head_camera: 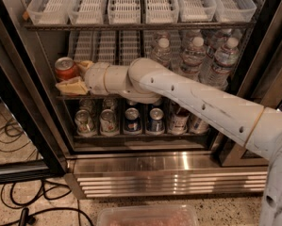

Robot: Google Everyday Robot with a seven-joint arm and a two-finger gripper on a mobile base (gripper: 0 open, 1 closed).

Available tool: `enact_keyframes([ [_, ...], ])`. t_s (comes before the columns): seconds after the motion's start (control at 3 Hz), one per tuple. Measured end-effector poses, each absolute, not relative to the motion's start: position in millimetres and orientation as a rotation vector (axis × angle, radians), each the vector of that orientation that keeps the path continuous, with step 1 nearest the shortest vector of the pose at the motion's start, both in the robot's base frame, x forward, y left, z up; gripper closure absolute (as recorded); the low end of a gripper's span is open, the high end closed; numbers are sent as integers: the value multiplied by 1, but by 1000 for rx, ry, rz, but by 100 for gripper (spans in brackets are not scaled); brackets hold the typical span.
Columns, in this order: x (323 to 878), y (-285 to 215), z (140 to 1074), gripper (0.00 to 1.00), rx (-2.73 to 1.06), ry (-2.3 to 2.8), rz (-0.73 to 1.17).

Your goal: Pick coke can from middle shelf of fridge

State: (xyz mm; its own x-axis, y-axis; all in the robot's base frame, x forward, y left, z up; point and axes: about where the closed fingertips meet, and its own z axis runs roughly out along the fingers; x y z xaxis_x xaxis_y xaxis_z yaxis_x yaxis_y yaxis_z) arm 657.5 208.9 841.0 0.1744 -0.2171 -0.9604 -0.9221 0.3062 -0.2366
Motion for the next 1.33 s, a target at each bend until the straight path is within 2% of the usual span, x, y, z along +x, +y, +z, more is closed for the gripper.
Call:
enact_keyframes([
  [0.67, 658, 209, 839, 93, -1161, 1324, 732],
  [1.0, 658, 209, 839, 100, -1161, 1324, 732],
  [1.33, 658, 209, 839, 100, -1161, 1323, 732],
])
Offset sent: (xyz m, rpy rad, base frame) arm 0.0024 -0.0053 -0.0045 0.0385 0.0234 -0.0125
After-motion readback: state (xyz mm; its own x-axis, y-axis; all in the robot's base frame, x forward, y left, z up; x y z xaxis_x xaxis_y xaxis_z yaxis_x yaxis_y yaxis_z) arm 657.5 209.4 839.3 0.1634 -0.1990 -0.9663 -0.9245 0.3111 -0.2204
